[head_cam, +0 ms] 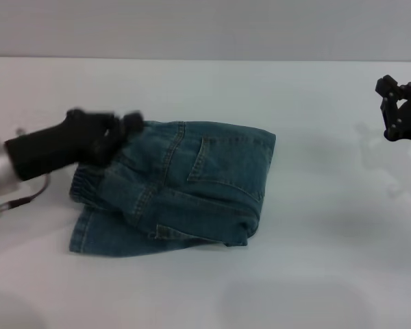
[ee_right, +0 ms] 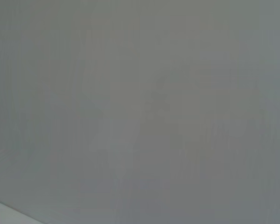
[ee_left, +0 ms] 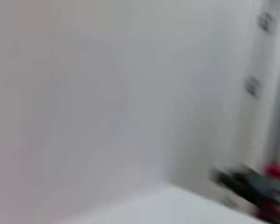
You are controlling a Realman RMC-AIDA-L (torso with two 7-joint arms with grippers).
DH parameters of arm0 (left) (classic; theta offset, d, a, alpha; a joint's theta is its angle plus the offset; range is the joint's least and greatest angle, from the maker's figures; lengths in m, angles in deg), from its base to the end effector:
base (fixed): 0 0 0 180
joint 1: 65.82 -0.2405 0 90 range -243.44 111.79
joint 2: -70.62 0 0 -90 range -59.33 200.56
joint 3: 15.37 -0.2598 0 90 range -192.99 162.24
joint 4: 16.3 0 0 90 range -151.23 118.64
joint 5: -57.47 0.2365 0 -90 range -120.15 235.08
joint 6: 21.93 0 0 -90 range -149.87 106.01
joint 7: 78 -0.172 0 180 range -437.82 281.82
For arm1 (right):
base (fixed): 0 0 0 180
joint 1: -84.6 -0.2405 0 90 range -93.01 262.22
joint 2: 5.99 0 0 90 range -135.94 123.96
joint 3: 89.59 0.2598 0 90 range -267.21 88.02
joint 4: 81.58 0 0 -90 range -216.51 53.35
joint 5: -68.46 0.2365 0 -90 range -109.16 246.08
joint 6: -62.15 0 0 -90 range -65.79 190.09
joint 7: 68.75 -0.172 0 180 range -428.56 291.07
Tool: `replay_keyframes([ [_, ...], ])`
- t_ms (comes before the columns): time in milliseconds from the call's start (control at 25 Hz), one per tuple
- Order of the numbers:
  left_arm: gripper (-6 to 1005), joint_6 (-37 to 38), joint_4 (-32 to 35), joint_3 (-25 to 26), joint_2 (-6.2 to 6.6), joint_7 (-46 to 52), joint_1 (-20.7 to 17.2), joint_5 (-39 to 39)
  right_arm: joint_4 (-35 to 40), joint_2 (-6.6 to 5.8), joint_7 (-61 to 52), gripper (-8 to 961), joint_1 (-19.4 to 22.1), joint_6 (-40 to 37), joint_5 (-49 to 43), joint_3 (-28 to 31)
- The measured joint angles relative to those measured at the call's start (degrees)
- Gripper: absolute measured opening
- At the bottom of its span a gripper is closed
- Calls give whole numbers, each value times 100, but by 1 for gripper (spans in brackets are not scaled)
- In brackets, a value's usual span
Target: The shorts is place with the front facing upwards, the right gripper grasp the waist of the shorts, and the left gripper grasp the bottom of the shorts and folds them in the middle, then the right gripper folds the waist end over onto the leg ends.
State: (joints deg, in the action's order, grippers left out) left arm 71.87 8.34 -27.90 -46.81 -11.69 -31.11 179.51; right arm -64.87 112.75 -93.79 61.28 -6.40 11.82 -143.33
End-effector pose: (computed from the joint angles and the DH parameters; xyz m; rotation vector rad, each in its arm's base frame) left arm -0.2764 0.3672 -0.0093 -2.5028 -0.5820 -0.9875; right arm 0.3309 0.3784 -0.0163 -1.9543 0.2902 0.6726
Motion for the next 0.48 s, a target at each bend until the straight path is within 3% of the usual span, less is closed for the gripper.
replay_keyframes([
  [80,-2,-524,-445,82,-79,-506,-17,-484,-31,0,13,-2,-29,5,4,2],
  [280,-2,-1683,-1992,310,-93,-2583,-42,-1356,-75,8,74,-1,-14,6,5,-8],
  [480,-2,-1968,-2494,415,-94,-3460,-146,-1414,-143,14,86,-1,26,-33,5,-3],
])
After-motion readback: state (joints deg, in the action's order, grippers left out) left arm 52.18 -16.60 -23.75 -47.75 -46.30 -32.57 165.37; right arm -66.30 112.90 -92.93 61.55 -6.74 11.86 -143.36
